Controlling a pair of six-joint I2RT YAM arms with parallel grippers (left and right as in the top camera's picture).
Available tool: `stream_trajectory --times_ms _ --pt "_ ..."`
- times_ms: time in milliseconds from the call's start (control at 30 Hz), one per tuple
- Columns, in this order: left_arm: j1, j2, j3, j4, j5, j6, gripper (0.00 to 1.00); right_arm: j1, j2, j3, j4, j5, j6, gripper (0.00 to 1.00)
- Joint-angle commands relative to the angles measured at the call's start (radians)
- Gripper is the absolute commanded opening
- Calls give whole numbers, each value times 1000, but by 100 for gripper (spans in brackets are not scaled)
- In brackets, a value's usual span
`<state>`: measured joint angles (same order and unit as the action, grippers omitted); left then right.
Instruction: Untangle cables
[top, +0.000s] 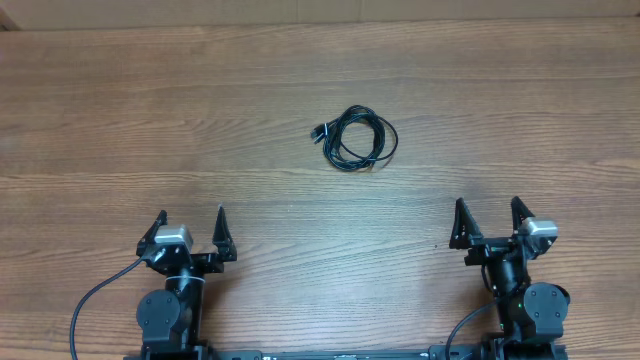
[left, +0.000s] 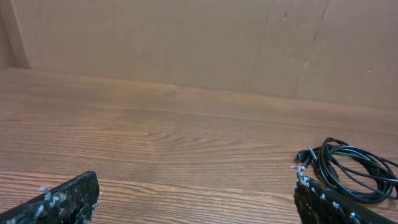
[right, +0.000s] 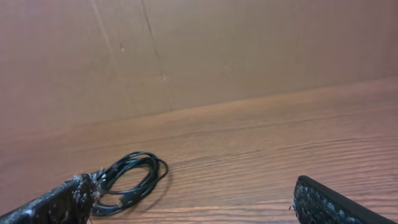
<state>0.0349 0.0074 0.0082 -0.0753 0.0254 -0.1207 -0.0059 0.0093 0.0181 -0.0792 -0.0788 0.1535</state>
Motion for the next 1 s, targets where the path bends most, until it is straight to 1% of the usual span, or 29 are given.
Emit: stream_trajectory --times_ms 0,33,67,100,133,167,267,400,433,533,700,800,867,967 --pt "4 3 -3 -3 1 -34 100 -1 -6 -10 10 -37 80 100" --pt "3 5 -2 0 29 -95 100 -1 -6 -10 9 -67 79 100" --pt "3 5 1 5 80 -98 100 -1 -6 -8 9 -91 80 100" --pt "4 6 16 -5 137 -51 100 -1 -6 0 5 -121 84 100" --pt "3 6 44 -47 177 -14 100 -1 -6 13 -2 -154 87 100" --pt "3 6 72 -89 176 -5 100 -1 -6 27 -3 -180 87 100" --pt "3 14 213 -269 103 16 100 -1 -2 100 -40 -194 86 100" --pt "3 68 400 -399 51 47 100 -1 60 240 -147 -192 85 100" --pt "3 116 484 -431 50 47 100 -1 118 315 -179 -193 86 100" --pt "3 224 613 -473 57 47 100 -1 240 451 -234 -201 86 100" --pt "3 434 832 -565 137 47 100 -1 496 728 -360 -285 82 100" --pt "3 574 974 -624 185 46 100 -1 676 933 -504 -327 60 100" --pt "3 668 1072 -669 194 47 100 -1 814 1087 -606 -390 5 100" --pt "3 797 1201 -726 200 47 100 0 1000 1298 -738 -409 -13 100"
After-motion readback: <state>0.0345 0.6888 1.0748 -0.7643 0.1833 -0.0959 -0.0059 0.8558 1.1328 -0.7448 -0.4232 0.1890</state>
